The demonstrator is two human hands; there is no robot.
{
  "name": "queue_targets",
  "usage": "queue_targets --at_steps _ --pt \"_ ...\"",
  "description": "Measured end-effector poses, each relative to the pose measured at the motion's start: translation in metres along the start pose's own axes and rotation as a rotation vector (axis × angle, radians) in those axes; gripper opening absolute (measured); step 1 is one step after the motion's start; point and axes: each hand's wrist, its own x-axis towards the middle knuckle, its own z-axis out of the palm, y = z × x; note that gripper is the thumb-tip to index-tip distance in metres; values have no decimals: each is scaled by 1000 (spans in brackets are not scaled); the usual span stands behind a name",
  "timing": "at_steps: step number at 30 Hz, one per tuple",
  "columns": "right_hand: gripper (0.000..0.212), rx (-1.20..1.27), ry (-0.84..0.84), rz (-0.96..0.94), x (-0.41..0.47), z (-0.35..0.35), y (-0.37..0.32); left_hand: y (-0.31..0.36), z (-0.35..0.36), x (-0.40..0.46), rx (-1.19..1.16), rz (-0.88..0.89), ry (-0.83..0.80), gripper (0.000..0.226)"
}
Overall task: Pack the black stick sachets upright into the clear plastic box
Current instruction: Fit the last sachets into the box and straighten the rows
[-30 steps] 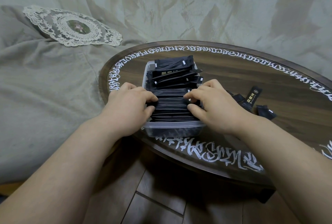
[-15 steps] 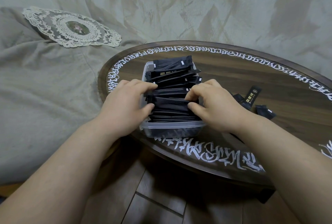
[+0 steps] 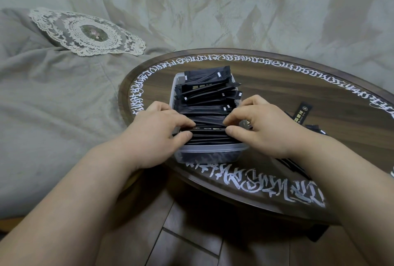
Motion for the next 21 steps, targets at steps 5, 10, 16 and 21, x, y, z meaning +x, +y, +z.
queue_targets --at_steps 5,10,16,21 --pt "18 -82 122 -29 3 4 3 -1 4 3 -55 -12 109 37" --pt "24 -72 139 -43 4 5 4 -3 3 3 -90 -16 112 36" --pt "22 -57 107 -61 2 3 5 -4 -3 -2 -111 -1 94 40" --pt "21 -50 105 -68 3 2 4 -5 -6 -3 -115 14 85 24"
